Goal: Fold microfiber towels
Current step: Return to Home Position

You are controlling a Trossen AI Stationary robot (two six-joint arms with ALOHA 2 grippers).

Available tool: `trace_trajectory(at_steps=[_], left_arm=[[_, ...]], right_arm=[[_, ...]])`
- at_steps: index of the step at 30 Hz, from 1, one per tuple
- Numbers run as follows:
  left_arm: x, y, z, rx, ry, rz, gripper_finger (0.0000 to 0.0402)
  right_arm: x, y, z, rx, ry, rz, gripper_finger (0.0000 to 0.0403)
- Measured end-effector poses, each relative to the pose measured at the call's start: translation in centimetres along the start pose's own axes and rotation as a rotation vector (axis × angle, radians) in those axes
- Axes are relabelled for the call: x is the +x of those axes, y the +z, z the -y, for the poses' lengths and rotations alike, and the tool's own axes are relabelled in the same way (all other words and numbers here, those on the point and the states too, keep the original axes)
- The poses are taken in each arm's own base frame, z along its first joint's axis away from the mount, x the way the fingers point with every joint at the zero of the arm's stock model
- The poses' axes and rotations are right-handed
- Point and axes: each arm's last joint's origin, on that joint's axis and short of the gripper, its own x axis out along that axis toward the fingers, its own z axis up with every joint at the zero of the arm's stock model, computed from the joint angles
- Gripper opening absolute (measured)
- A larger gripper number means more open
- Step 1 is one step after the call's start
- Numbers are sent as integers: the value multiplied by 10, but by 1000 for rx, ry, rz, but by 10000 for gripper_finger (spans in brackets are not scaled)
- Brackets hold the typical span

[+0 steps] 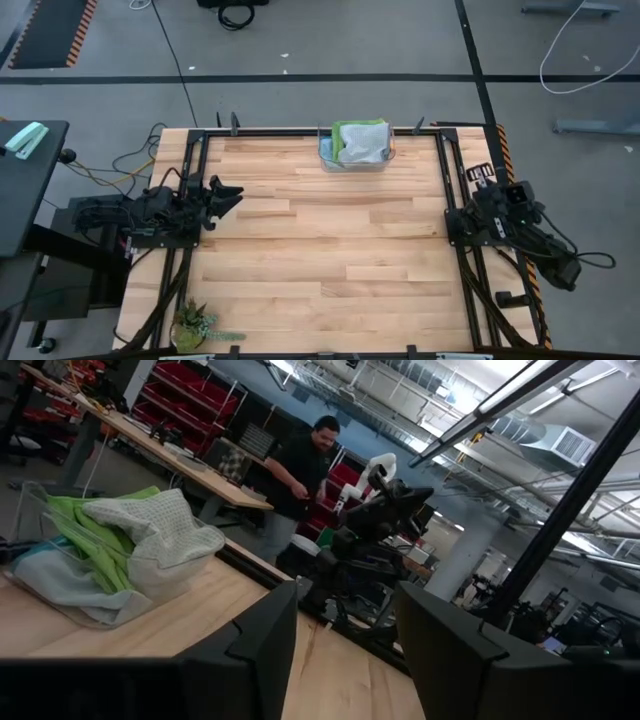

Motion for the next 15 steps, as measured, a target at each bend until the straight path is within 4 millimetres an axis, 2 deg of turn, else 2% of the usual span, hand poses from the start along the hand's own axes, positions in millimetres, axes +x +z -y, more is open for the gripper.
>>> trace_trajectory(at_steps=[6, 15], left_arm=[[0, 0, 0, 0, 0, 0, 181], [0, 0, 0, -8, 1, -1, 178]], right_arm=[[-3, -3, 13, -15, -226, 20, 16], [-2, 5, 18, -111, -348, 49, 16]])
